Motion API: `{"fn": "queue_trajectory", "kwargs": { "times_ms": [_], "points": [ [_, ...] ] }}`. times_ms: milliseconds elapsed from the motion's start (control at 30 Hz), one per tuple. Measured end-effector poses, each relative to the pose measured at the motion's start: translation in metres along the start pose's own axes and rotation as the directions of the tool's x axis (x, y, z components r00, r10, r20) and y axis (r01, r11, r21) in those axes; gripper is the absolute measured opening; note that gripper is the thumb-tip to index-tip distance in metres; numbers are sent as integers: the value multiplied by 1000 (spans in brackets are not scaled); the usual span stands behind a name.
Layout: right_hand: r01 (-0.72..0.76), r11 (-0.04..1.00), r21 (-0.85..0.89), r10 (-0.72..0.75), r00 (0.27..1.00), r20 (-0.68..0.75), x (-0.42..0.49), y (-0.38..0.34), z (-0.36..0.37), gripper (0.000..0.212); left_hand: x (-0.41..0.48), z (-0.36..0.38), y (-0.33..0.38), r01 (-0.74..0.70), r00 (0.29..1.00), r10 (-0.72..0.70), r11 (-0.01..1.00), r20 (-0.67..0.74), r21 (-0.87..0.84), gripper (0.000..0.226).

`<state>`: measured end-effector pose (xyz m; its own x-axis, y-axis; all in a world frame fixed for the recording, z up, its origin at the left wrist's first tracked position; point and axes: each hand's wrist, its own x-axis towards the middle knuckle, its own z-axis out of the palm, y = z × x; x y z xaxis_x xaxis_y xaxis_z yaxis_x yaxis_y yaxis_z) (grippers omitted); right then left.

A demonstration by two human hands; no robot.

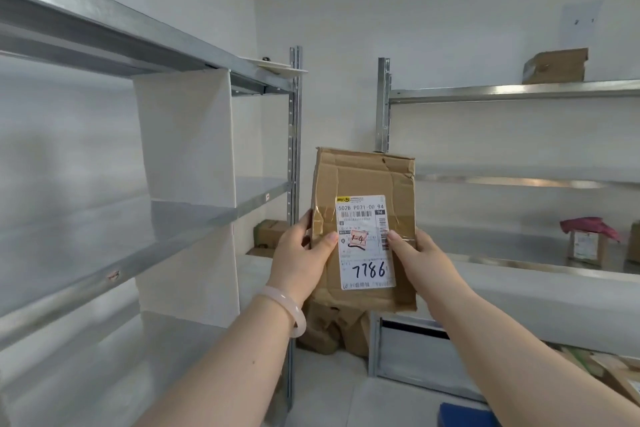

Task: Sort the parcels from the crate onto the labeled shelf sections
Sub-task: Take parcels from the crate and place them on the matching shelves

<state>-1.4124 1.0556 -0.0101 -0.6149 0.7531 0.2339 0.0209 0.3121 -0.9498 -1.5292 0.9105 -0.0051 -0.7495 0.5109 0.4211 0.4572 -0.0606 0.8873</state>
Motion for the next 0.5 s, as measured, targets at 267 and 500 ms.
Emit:
{"fn": "queue_trajectory", "kwargs": {
  "times_ms": [267,500],
  "points": [
    [-15,1000,-5,16,1000,26,115,16,34,55,106,10,-41,-57,998,57,998,-18,30,20],
    [70,989,132,-87,987,132,226,35,54,54,193,32,-77,-120,979,141,982,-145,143,20]
  ]
}}
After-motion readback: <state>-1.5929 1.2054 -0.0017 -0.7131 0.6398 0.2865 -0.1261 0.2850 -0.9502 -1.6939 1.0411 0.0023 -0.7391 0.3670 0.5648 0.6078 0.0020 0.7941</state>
